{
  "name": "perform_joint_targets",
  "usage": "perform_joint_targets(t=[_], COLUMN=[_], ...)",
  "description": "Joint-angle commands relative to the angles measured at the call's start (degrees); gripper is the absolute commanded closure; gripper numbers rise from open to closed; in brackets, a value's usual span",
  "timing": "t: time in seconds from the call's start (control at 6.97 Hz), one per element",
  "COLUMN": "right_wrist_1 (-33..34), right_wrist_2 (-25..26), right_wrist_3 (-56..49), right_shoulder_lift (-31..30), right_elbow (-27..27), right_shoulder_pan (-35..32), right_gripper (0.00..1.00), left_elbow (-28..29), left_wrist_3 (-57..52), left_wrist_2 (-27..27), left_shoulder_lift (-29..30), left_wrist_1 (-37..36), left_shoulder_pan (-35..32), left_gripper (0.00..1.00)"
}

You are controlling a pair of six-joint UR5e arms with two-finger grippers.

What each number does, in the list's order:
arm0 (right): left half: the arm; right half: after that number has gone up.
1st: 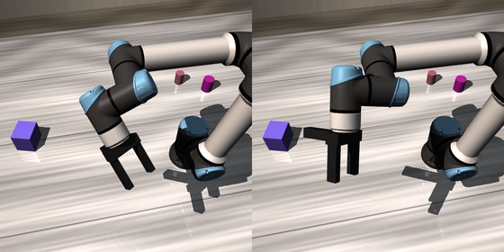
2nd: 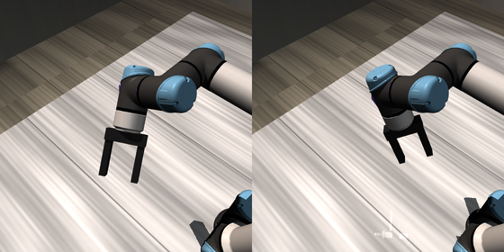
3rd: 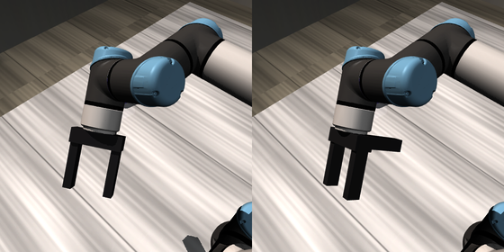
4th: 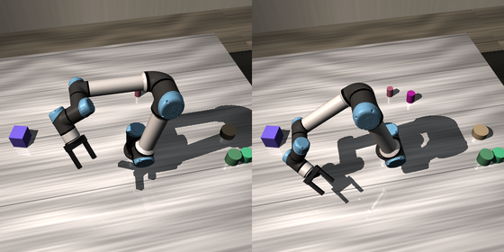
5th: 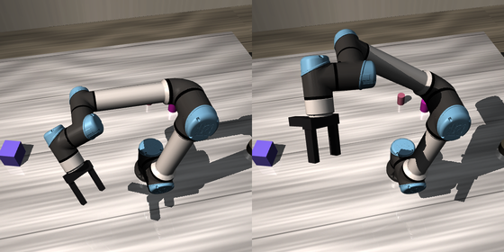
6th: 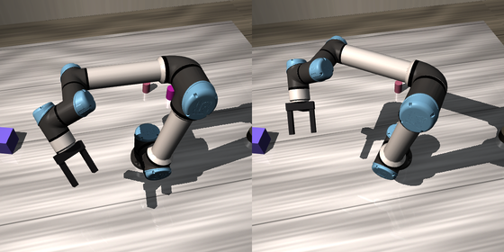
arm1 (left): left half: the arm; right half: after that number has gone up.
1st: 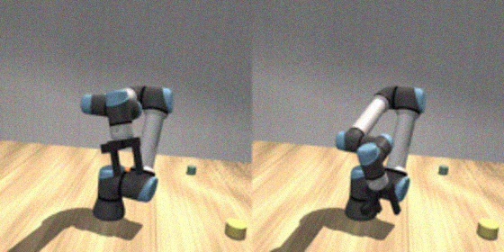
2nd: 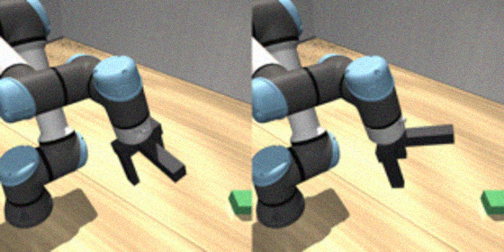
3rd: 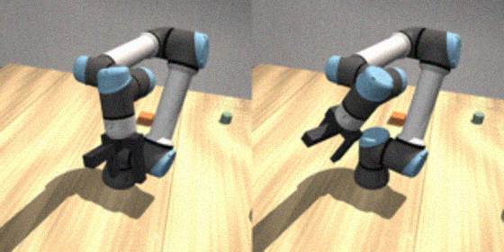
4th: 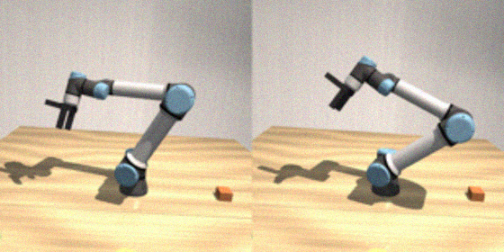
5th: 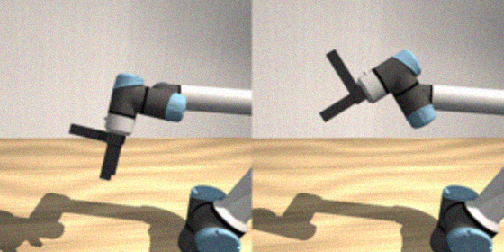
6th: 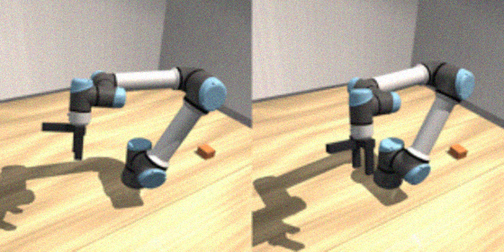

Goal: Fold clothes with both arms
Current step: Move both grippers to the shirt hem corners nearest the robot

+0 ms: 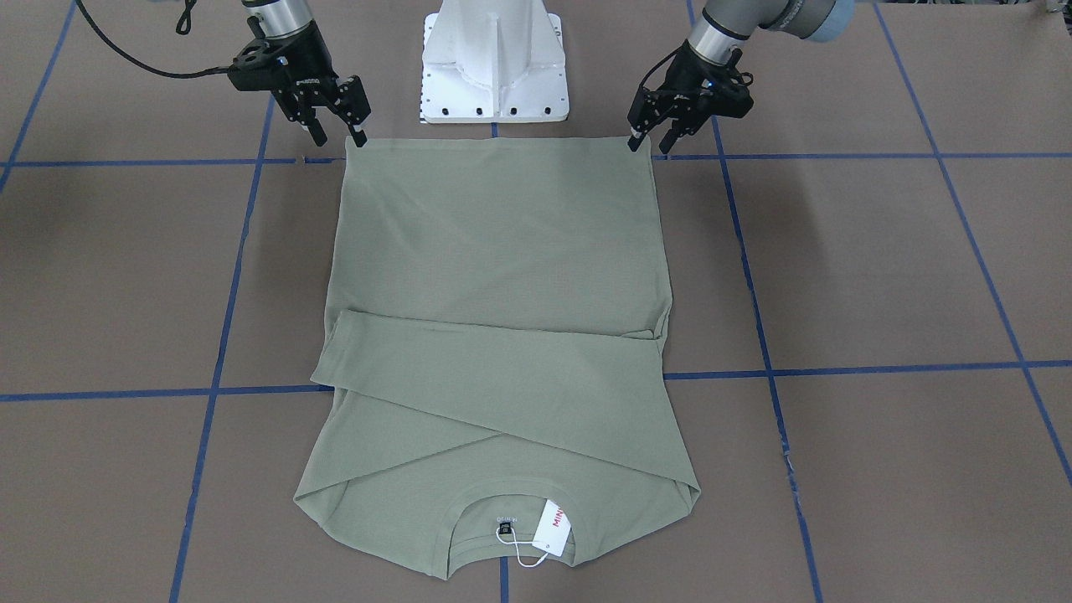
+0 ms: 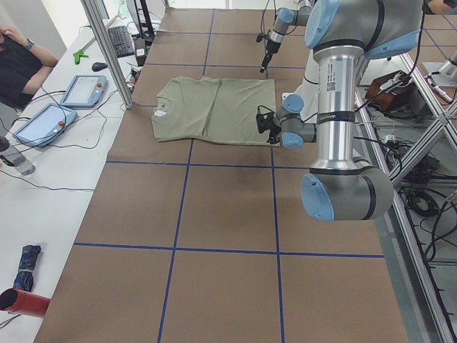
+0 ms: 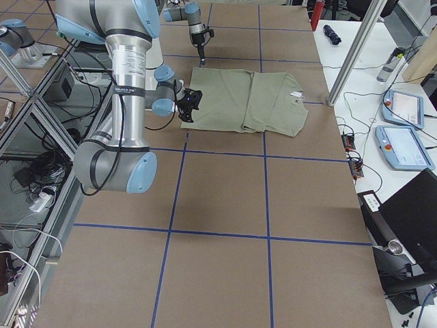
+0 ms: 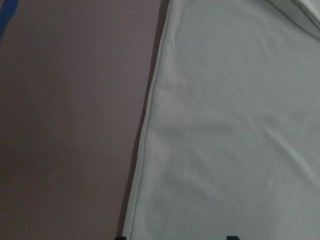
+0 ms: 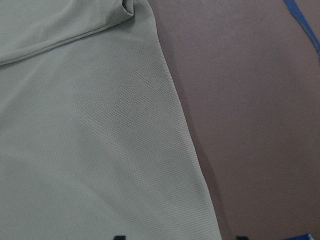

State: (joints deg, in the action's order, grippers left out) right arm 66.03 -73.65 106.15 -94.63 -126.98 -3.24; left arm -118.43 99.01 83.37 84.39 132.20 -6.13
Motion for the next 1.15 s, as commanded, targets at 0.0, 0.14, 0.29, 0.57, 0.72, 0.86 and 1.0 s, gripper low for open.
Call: perform_joint_targets(t=[0.0,0.14,0.29,0.57,0.72,0.86,1.0], right_wrist_1=[0.1,0.1,0.1,0.1,0.1,0.1,0.1], right_wrist_2=[1.1,1.2,1.2,1.3,1.3,1.9,2.5], right_wrist_3=[0.6,0.6,0.6,0.6,0.7,0.7,0.7], right_shoulder_lift=[-0.2,-0.2,-0.2,-0.2,-0.2,-0.2,-0.2], right_elbow=[-0.1,-0.1,-0.1,-0.1,-0.1,0.0,-0.1], right_shoulder_pan=[0.7,0.7,0.8,1.0,1.0,1.3,1.7], right_gripper=[0.19,0.18,0.17,0.16,0.16,0.16,0.15], left_elbow=[0.6,0.9,1.2,1.5,1.6,1.8,2.2], left_wrist_3=[1.4,1.4,1.4,1.4,1.4,1.4,1.4], left_wrist_2=[-2.2,-2.3,-2.7,-2.8,-2.8,-2.8,-2.8], left_shoulder_lift=[-0.9,-0.8,-0.8,-0.5,-0.5,-0.3,0.1], left_wrist_1=[-0.3,-0.5,-0.5,-0.5,-0.5,-0.5,-0.5], left_shoulder_pan=[3.9,4.9,5.2,5.3,5.3,5.4,5.5], left_gripper=[0.32,0.32,0.32,0.4,0.41,0.41,0.41])
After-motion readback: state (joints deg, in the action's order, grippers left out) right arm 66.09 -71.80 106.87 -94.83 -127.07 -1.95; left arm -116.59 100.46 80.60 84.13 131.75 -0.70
